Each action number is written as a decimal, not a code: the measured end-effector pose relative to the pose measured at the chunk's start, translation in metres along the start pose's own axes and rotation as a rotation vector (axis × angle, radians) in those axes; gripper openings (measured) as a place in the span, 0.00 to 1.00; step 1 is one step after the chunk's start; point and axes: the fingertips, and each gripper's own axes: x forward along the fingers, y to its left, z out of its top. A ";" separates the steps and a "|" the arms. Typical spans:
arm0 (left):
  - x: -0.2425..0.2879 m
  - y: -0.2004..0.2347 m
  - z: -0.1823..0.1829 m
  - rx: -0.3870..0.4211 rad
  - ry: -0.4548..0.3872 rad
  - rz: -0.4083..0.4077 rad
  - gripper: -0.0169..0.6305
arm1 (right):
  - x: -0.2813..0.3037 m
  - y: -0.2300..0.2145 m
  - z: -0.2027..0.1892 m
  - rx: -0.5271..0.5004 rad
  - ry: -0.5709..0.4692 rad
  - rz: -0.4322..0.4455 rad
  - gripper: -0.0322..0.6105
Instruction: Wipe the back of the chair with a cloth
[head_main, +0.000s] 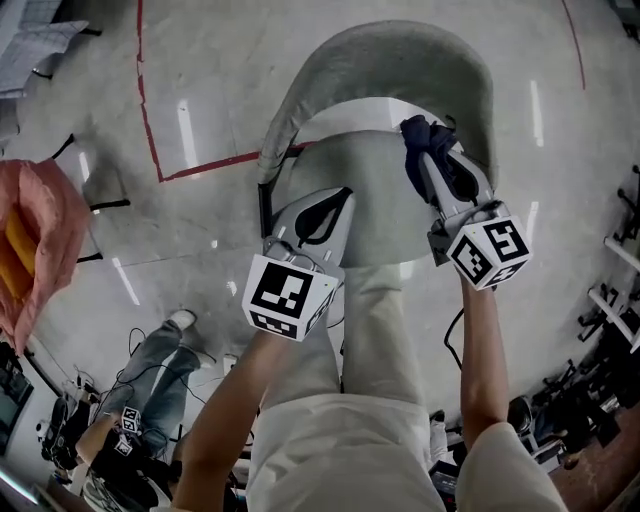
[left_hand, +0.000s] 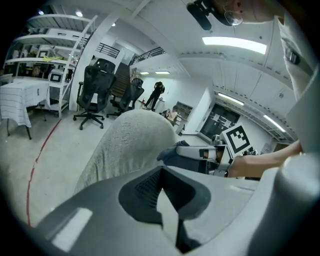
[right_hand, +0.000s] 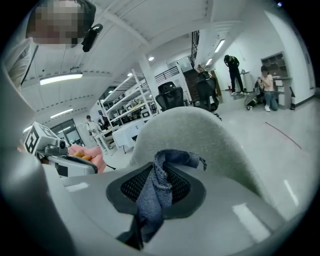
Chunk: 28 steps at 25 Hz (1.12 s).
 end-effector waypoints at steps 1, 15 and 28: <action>0.004 -0.002 0.002 0.003 0.003 -0.007 0.03 | -0.003 -0.008 0.001 0.007 0.000 -0.018 0.16; 0.052 -0.026 0.021 0.047 0.012 -0.045 0.03 | -0.022 -0.113 0.016 0.079 0.069 -0.215 0.16; 0.056 -0.024 0.020 0.025 0.007 -0.031 0.03 | 0.012 -0.120 0.031 0.028 0.080 -0.233 0.16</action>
